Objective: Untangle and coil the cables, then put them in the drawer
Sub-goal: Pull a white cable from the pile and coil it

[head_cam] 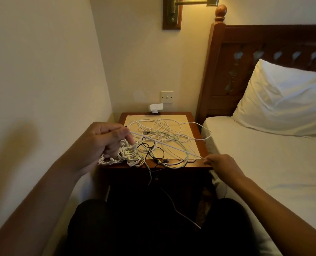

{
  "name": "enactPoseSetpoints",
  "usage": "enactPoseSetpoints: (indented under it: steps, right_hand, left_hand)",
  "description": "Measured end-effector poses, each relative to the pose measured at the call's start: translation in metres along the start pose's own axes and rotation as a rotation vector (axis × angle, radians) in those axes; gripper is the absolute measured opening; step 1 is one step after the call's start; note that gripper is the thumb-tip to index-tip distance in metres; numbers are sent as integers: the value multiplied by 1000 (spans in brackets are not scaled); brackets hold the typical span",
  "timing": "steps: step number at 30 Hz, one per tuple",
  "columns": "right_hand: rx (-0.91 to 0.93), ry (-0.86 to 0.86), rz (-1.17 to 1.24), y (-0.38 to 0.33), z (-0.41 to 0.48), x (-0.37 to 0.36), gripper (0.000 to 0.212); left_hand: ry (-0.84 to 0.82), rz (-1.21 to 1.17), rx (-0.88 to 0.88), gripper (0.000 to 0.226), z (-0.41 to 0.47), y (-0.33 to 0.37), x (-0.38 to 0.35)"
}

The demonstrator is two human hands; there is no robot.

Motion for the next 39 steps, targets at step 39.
enactPoseSetpoints:
  steps: [39]
  right_hand:
    - [356, -51, 559, -195, -46, 17, 25]
  left_hand:
    - [37, -527, 117, 38, 29, -9, -34]
Point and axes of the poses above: each hand's wrist, its own z-axis towards the middle knuckle, its own x-axis out of the back of the hand, y = z × x, the point moved 7 cm from there along z, towards the middle knuckle, and after that the axes turned 5 degrees about -z, right-handed, at the moved point
